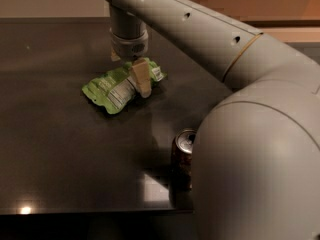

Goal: Pick green rice chip bag

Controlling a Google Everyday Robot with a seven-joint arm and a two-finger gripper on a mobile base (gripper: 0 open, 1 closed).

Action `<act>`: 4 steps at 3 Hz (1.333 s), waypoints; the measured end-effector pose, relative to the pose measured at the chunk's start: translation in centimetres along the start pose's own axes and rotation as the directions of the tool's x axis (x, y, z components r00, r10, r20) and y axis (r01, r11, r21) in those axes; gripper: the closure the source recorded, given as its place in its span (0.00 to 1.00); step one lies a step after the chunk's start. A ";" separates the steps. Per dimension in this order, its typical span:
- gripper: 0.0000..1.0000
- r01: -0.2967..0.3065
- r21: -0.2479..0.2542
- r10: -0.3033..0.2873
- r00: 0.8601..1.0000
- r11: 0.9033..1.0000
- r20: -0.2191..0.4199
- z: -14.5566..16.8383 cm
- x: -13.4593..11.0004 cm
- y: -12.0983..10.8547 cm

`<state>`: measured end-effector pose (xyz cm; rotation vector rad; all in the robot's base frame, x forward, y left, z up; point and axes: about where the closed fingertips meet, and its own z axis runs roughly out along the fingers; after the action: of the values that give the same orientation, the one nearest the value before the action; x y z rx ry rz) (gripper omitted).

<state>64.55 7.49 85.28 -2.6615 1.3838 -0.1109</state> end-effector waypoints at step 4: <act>1.00 0.026 0.022 -0.027 0.999 0.999 0.019 -5.6 1.9 2.7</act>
Offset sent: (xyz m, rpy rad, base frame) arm -0.0190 -0.0289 0.0073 -0.0505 0.0513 0.0356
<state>62.75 3.89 90.41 -2.6566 1.3340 -0.1026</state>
